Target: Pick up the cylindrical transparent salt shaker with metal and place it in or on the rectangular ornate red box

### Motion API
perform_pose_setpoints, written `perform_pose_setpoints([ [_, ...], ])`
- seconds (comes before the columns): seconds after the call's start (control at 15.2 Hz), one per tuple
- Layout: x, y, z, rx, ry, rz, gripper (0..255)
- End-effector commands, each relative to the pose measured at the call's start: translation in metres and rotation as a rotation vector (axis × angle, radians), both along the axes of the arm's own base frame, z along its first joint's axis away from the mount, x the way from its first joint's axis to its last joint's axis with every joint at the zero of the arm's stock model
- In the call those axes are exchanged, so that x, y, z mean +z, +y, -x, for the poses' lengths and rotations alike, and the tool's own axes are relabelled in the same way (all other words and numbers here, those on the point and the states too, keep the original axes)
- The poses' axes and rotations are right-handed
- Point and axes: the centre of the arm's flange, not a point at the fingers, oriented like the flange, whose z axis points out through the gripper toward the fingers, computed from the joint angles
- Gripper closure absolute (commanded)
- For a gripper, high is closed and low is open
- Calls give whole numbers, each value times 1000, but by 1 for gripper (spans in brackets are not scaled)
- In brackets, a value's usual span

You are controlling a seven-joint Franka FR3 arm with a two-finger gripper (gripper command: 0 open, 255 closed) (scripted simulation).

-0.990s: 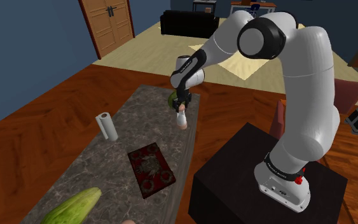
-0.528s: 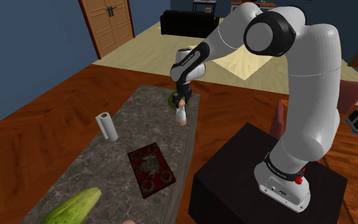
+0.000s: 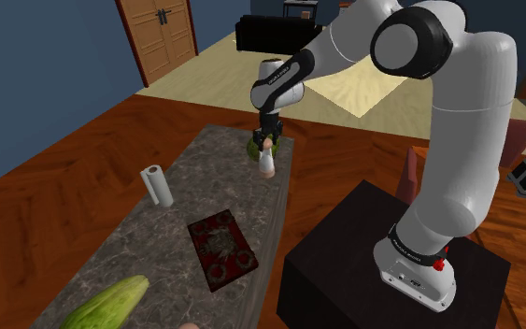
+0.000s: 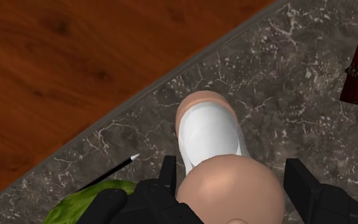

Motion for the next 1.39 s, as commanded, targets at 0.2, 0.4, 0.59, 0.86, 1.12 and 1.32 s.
perform_pose_setpoints([
  [0.2,24,13,5,0,0,0,255],
  [0.4,31,49,18,0,0,0,255],
  [0.59,39,86,31,0,0,0,255],
  [0.86,48,135,49,0,0,0,255],
  [1.12,58,184,67,0,0,0,255],
  [1.32,65,220,80,0,0,0,255],
])
